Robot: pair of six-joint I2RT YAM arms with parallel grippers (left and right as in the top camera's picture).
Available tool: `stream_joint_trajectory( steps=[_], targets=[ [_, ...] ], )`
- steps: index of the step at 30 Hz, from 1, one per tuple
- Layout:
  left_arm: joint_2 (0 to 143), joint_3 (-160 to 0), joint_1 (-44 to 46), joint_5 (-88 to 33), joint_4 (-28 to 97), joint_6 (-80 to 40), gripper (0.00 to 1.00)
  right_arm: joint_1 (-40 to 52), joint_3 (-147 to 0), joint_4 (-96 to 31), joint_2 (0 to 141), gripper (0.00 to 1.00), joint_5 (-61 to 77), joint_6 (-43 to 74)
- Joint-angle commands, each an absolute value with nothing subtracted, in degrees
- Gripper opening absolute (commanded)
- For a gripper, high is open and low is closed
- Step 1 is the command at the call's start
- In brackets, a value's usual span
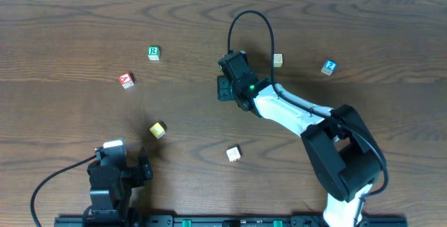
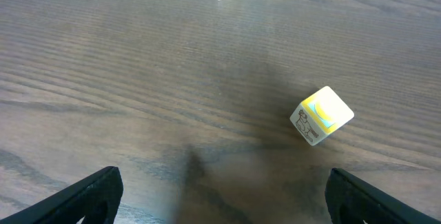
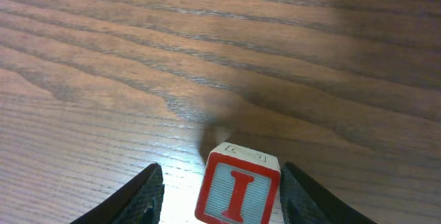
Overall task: Spell out Ai2
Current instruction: 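Move the right gripper to the blue '2' block and grasp it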
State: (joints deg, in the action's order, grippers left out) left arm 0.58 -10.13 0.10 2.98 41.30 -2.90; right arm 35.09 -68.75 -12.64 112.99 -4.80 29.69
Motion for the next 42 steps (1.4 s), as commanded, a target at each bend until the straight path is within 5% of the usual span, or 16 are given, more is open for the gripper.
stream_joint_trajectory(
  steps=[1,8,12,21,24,25,42],
  targets=[
    [0.25,-9.26,-0.03,2.98,41.82,-2.31,0.95,34.68,-68.51,-12.51,113.54,0.54,-4.12,28.38],
    [0.25,-9.26,-0.03,3.01,41.82,-2.31,0.95,34.61,-68.51,-12.38,113.54,0.58,-5.19,28.16],
    [0.25,-9.26,-0.03,3.01,41.82,-2.31,0.95,33.23,-68.79,-11.51,113.47,0.69,-8.95,28.16],
    [0.25,-9.26,-0.03,3.01,41.82,-2.31,0.95,25.04,-78.08,-17.08,108.68,0.71,-11.90,21.98],
    [0.25,-9.26,-0.03,3.01,41.82,-2.31,0.95,21.63,-80.90,-22.04,105.80,0.98,-14.92,21.93],
    [0.25,-9.26,-0.03,3.01,41.82,-2.31,0.95,20.36,-81.45,-23.49,104.95,0.99,-15.05,21.78],
    [0.25,-9.26,-0.03,3.01,41.82,-2.31,0.95,4.14,-80.44,-34.92,105.10,0.98,-13.19,28.05]
  ],
)
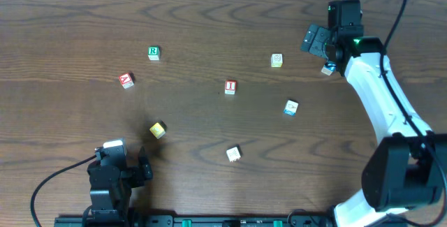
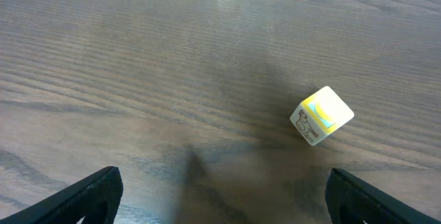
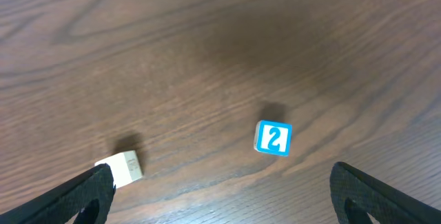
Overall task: Spell out Ai2
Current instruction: 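Move the right gripper to the blue '2' block and grasp it, then carry the blue '2' block and place it right of the 'I' block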
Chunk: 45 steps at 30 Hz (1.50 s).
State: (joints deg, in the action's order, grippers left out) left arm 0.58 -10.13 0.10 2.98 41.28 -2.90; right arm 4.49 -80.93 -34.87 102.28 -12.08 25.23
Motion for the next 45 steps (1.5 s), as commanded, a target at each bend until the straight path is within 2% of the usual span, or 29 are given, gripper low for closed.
stream_joint_trajectory(
  steps=[1,7,13,17,33,39,41,45],
  targets=[
    [0.25,-9.26,-0.03,3.01,41.82,-2.31,0.95,4.14,-80.44,-34.98,106.15,0.98,-14.33,29.28],
    [0.25,-9.26,-0.03,3.01,41.82,-2.31,0.95,3.38,-80.44,-34.98,111.37,0.98,-16.53,36.23],
    [0.25,-9.26,-0.03,3.01,41.82,-2.33,0.95,1.10,-80.44,-35.18,112.64,0.96,-16.01,36.40],
    [0.25,-9.26,-0.03,3.01,41.82,-2.31,0.95,-0.97,-80.44,-34.94,112.66,0.89,-13.65,35.66],
    [0.25,-9.26,-0.03,3.01,41.82,-2.33,0.95,-3.16,-80.44,-31.48,118.17,0.83,-5.78,29.06],
    [0.25,-9.26,-0.03,3.01,41.82,-2.33,0.95,-4.12,-80.44,-31.18,119.00,0.72,-5.61,29.08],
    [0.25,-9.26,-0.03,2.98,41.82,-2.33,0.95,-4.34,-80.44,-31.22,119.31,0.58,-5.28,29.08],
    [0.25,-9.26,-0.03,3.01,41.82,-2.31,0.95,-4.45,-80.44,-30.76,119.37,0.43,-5.30,29.08]
  ],
)
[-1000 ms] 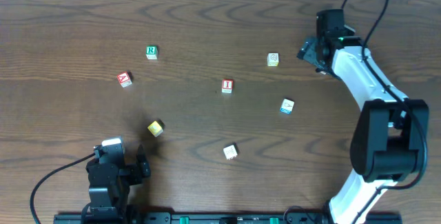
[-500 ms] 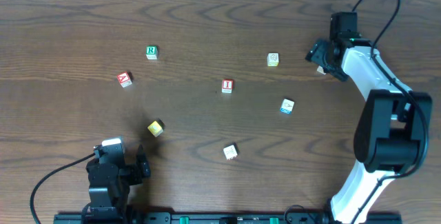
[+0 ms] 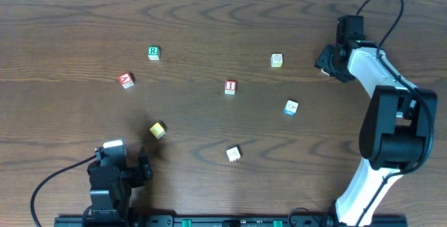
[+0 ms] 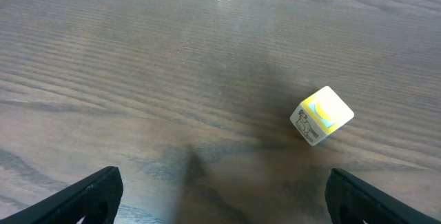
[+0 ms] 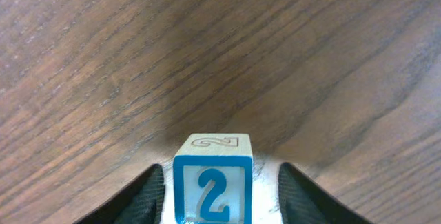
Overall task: Spell out Ai2
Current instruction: 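Carry the blue '2' block and place it right of the 'I' block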
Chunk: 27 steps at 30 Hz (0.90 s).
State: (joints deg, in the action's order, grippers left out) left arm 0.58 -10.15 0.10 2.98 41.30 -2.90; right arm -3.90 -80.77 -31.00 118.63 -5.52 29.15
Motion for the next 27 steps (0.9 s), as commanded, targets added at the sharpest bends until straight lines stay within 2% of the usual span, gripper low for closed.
stream_joint_trajectory(
  steps=[1,3,5,13,17,19,22,27],
  targets=[
    [0.25,-9.26,-0.03,3.01,41.82,-2.31,0.95,-4.45,-80.44,-30.65,119.39,0.41,-5.30,29.06],
    [0.25,-9.26,-0.03,3.01,41.82,-2.31,0.95,-4.49,-80.44,-30.48,119.39,0.36,-5.32,29.06],
    [0.25,-9.26,-0.03,3.01,41.82,-2.31,0.95,-4.49,-80.44,-30.44,119.39,0.27,-5.32,29.08],
    [0.25,-9.26,-0.03,3.01,41.82,-2.31,0.95,-4.49,-80.44,-30.30,119.39,0.28,-5.30,29.08],
    [0.25,-9.26,-0.03,3.01,41.82,-2.31,0.95,-4.47,-80.64,-29.28,119.37,0.25,-2.90,29.04],
    [0.25,-9.26,-0.03,3.01,41.82,-2.31,0.95,-4.43,-81.62,-29.28,119.35,0.19,-0.45,29.04],
    [0.25,-9.26,-0.03,3.01,41.82,-2.31,0.95,-4.10,-84.18,-29.54,119.24,0.02,3.18,27.88],
    [0.25,-9.26,-0.03,3.01,41.82,-2.31,0.95,-0.93,-91.96,-33.12,118.43,0.01,5.15,25.08]
  ],
)
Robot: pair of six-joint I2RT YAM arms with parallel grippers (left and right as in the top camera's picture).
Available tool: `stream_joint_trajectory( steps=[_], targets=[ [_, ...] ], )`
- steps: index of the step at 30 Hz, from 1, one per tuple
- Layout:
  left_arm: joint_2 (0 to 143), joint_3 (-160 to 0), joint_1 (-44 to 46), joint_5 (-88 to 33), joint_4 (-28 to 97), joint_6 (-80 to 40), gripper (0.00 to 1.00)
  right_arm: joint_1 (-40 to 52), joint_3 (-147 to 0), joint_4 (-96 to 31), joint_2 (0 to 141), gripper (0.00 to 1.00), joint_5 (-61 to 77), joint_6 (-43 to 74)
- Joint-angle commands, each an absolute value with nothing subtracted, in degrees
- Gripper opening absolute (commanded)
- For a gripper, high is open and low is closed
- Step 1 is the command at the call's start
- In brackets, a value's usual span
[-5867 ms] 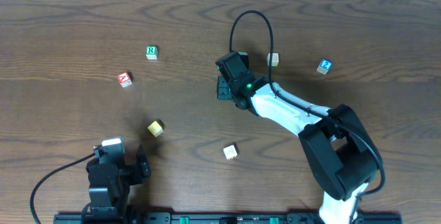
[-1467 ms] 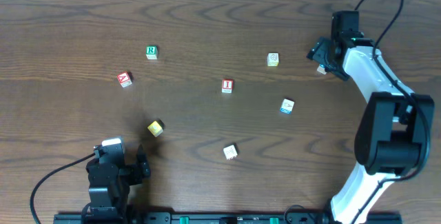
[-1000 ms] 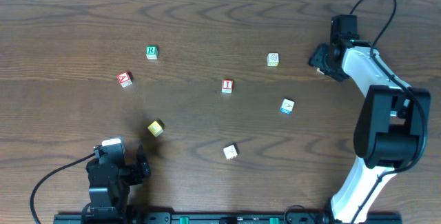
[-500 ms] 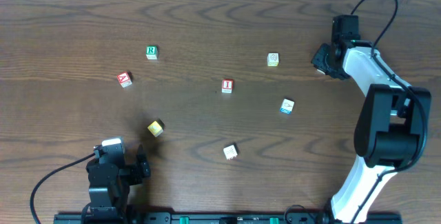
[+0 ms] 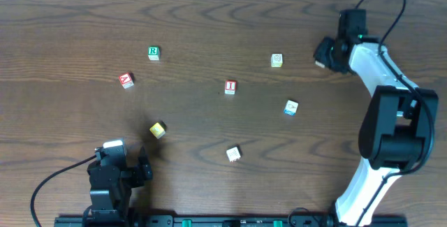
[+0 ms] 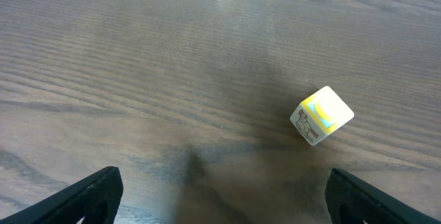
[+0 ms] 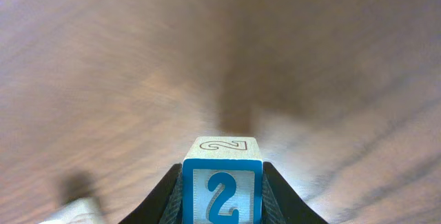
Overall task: Spell out Ai2
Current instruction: 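Carry the blue '2' block and place it right of the 'I' block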
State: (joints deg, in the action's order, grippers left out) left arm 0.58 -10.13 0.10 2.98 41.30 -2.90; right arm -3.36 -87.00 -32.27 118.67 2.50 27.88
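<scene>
The blue-and-white "2" block (image 7: 222, 186) sits between the fingers of my right gripper (image 7: 222, 200), which is shut on it above the table. From overhead that gripper (image 5: 323, 51) is at the far right and hides the block. A red "I" block (image 5: 230, 86) lies mid-table. Over at the left is a red "A" block (image 5: 126, 80). My left gripper (image 6: 224, 198) rests open at the near left edge with nothing between its fingers.
Other blocks lie scattered: green "R" (image 5: 154, 52), yellow (image 5: 158, 130), white (image 5: 233, 154), blue-marked (image 5: 291, 107) and beige (image 5: 277, 60). The yellow block (image 6: 321, 116) sits just ahead of the left gripper. A pale block (image 7: 72, 214) shows blurred at the lower left of the right wrist view.
The right gripper's fingers stood apart on either side of the "2" block on the table. Now they are shut on it, and the table behind is blurred with the block's shadow set apart.
First my right gripper was mid-table, open around the red "I" block. Then that block lay alone there and the gripper hung open over the "2" block at the far right. It then straddled the "2" and now grips it. The left arm stayed still.
</scene>
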Motion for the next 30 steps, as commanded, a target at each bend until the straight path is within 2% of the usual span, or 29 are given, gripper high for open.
stream_joint_trajectory(
  steps=[1,6,13,22,30],
  targets=[
    [0.25,-9.26,-0.03,2.98,41.82,-2.31,0.95,0.32,-94.04,-34.28,118.39,0.01,5.10,23.90],
    [0.25,-9.26,-0.03,3.01,41.82,-2.31,0.96,9.50,-102.28,-39.53,118.39,0.01,3.25,23.09],
    [0.25,-9.26,-0.03,3.01,41.82,-2.31,0.95,20.40,-98.35,-38.76,119.11,0.01,1.45,26.74],
    [0.25,-9.26,-0.03,3.01,41.82,-2.31,0.95,26.63,-92.82,-39.64,119.15,0.01,-3.73,31.38],
    [0.25,-9.26,-0.03,2.98,41.82,-2.31,0.95,27.14,-88.05,-40.10,119.17,0.01,-4.69,36.10]
  ],
)
